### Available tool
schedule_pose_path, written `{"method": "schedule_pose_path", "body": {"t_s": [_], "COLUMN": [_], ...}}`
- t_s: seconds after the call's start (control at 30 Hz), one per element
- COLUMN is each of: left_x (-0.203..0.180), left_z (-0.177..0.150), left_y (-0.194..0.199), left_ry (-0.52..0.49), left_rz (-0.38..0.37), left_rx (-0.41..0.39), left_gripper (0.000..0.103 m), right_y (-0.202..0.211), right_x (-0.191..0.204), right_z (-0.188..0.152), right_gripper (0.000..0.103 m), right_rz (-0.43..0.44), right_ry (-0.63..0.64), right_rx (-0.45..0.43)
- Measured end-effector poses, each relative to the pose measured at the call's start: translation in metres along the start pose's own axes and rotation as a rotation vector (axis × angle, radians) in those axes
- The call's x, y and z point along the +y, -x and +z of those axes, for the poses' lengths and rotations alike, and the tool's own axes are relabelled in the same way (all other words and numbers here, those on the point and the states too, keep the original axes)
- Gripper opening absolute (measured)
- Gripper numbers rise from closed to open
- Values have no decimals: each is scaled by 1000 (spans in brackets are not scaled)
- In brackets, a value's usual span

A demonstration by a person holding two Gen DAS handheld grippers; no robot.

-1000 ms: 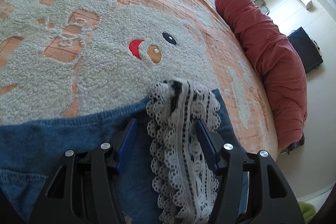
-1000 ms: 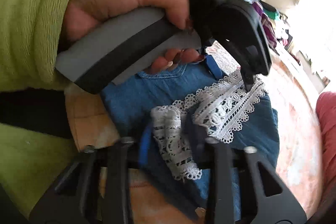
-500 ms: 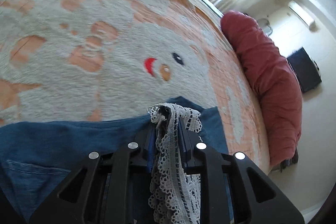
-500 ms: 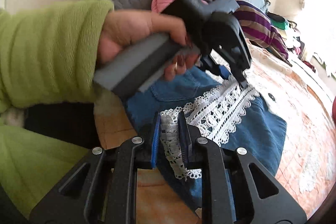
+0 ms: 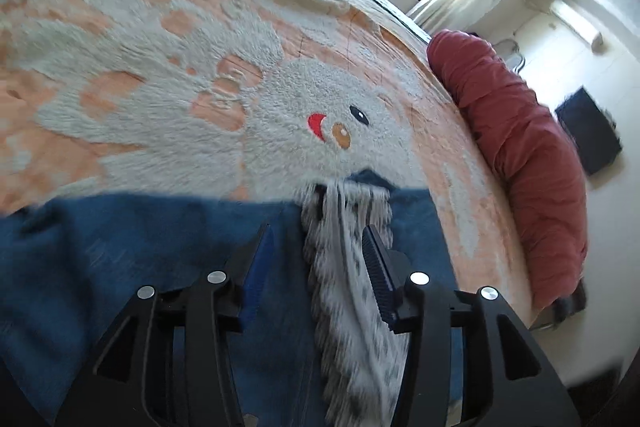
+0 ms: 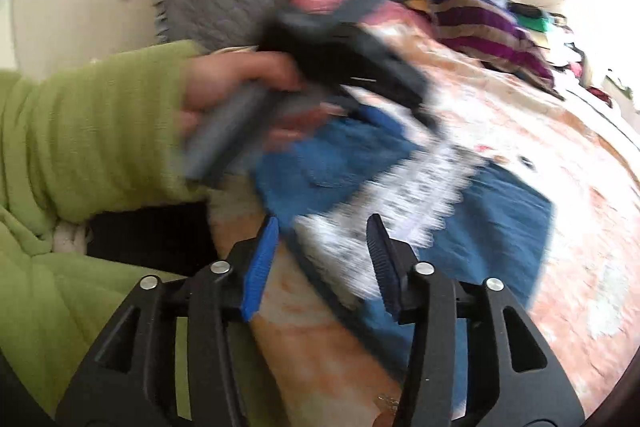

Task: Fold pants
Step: 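Release both grippers and lift them away from the folded pants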

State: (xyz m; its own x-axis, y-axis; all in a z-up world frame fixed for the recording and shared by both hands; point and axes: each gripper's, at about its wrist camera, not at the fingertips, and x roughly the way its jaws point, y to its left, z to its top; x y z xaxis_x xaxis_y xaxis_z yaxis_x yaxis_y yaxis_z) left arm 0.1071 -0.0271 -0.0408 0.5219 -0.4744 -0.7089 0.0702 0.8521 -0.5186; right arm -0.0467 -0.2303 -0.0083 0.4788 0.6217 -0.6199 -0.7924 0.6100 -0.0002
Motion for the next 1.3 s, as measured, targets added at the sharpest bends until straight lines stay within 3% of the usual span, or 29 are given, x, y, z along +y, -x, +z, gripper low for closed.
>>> {"method": "schedule_pose_path", "body": {"t_s": [0.17,0.23,0.3,0.33,0.47,0.83,1.07,1.17,1.3], "left_x": [-14,-26,-39,-43,-48,-49,-54,-58,-64], "left_z": [-42,-55,-69,-73,-90,-103,-103,-102,-102], "left_y": [34,35,29,26,12,22,49,57,67], "left_ry": [-72,-128,-206,-224,-270,-294,-269,-272,-293], "left_rz": [23,39,122,140,203,239,224,224,241], "left_rx": [1,10,36,55,109,102,37,13,-15], "left_gripper": [43,43,43,43,44,45,44,55,60], "right_y": [10,4,0,-6,-19,-4,14,21,30], "right_x": [-41,-51,-57,-59,-61,-68,-72,-70,-69], "right_z": [-13,-15,-17,-20,-37,-47,-35,-26,-14], "right_gripper": [45,45,50,54,54,63,78,83,88], "right_rz": [-148,-163,-143,-144,-174,-197,-219,-236,-246], "right_ry": [-131,-168,-184,-194,-204,-264,-294,-282,-284], "right_rx": [36,74,105,142,248,223,155,122,74]}}
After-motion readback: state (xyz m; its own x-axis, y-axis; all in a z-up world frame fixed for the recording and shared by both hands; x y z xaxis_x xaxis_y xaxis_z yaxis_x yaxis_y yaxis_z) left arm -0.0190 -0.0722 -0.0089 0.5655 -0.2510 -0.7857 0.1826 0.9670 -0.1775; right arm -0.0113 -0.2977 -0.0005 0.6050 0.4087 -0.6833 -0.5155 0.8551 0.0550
